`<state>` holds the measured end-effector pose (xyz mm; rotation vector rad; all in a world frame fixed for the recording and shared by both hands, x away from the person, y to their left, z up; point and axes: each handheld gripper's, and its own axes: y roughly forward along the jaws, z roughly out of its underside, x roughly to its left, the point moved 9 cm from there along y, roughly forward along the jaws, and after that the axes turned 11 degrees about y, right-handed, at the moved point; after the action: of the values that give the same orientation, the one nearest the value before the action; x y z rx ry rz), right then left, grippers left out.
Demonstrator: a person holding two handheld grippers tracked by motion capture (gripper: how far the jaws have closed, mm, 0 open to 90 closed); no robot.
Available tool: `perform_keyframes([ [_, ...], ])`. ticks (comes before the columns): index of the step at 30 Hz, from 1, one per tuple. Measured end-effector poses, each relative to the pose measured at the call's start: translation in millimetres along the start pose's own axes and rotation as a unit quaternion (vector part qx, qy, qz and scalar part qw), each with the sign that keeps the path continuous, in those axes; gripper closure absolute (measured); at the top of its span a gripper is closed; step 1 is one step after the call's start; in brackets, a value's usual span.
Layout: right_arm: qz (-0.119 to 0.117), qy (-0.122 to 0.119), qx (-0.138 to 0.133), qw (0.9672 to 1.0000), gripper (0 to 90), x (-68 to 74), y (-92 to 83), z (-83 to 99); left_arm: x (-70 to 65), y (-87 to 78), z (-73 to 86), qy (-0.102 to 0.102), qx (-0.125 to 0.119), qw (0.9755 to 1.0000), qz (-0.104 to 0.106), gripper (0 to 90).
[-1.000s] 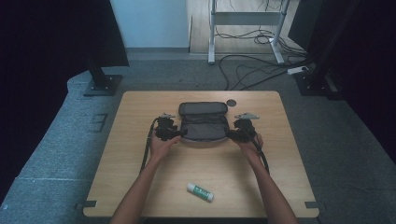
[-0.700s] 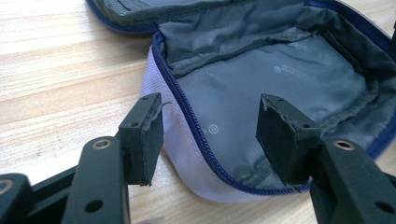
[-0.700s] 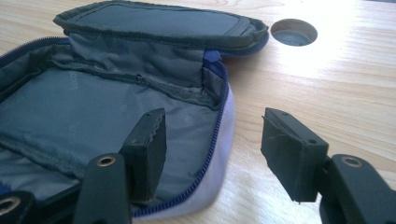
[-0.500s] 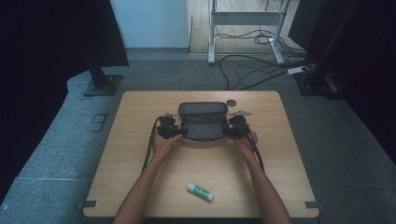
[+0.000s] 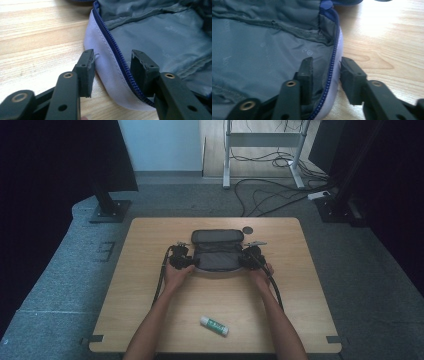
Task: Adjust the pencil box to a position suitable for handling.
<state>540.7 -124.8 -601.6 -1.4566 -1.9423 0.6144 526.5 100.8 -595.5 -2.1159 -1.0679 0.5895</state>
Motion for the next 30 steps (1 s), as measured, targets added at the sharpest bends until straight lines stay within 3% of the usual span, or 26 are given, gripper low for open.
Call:
perform_keyframes([
  [6, 0.014, -0.003, -0.001, 0.9999, 76.7, -2.0, -0.9, 0.0, 4.6, 2.5, 4.9, -0.005, 0.012, 0.9999, 0.005, 61.3],
  [12, 0.029, -0.028, -0.002, 0.9992, 81.8, -1.2, -1.6, 0.3, 5.6, 2.2, 5.0, -0.006, 0.012, 0.9999, 0.004, 64.5],
  [16, 0.029, -0.028, -0.002, 0.9992, 83.3, -1.5, -2.0, 0.3, 6.6, 1.8, 4.8, -0.008, 0.01, 0.9999, 0.004, 70.2],
  [21, 0.024, -0.018, -0.001, 0.9995, 84.2, -1.4, -3.5, 0.3, 5.8, 0.4, 3.4, 0.012, 0.01, 0.9999, -0.006, 81.9],
  [30, 0.013, -0.022, -0.02, 0.9995, 85.3, 3.5, -13.0, -6.1, 10.3, -6.4, 2.2, -0.001, 0.001, 0.9999, 0.017, 86.6],
])
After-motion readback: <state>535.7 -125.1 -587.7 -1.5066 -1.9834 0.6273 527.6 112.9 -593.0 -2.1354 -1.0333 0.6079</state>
